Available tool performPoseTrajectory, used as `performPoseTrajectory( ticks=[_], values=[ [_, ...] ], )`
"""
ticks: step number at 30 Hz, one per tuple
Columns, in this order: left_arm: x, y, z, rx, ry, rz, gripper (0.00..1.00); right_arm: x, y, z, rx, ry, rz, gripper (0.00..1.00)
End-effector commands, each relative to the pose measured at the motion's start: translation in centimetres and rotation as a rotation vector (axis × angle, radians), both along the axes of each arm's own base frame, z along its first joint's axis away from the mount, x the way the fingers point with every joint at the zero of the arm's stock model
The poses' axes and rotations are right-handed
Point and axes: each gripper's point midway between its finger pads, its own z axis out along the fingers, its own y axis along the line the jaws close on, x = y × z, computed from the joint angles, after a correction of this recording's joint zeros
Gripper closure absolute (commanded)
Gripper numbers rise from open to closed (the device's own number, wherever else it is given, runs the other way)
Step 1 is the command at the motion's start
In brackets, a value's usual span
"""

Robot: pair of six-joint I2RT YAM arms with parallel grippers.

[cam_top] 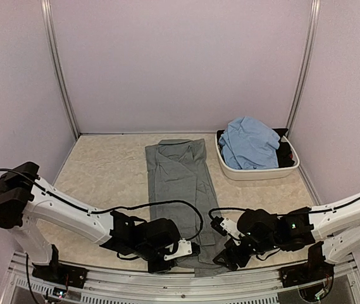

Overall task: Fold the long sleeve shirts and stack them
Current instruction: Pick up the rectangle-folded shirt from the center of the board.

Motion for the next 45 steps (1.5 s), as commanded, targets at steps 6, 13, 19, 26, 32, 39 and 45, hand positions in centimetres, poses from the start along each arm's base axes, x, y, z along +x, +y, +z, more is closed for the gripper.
performPoseTrajectory(
  ticks=[6, 13, 19, 26, 32, 39, 45],
  values=[
    [0.3, 2.1, -1.4, 0.081, 0.055, 0.043, 1.00, 0.3, -0.8, 1.9, 0.081, -0.020, -0.060, 0.28],
    [0.2, 0.5, 3.3, -0.082, 0.202, 0.036, 1.00, 0.1, 0.1, 5.2, 0.183, -0.079, 0.017, 0.25],
    [2.5, 0.7, 8.1, -0.225, 0.297, 0.081, 1.00, -0.5, 1.4, 6.3, 0.205, -0.124, 0.109, 0.22],
    [4.4, 1.6, 9.5, -0.249, 0.353, 0.111, 1.00, -0.1, 2.5, 5.9, 0.117, -0.185, 0.134, 0.21],
    [4.8, 1.9, 8.5, -0.216, 0.370, 0.121, 1.00, -0.8, 3.3, 6.1, 0.036, -0.243, 0.177, 0.21],
    [5.3, 2.0, 8.2, -0.214, 0.388, 0.134, 1.00, -1.6, 3.3, 5.1, -0.143, -0.247, 0.215, 0.21],
    [6.0, 2.4, 8.5, -0.229, 0.394, 0.151, 1.00, -2.2, 2.0, 3.5, -0.310, -0.261, 0.222, 0.21]
  ],
)
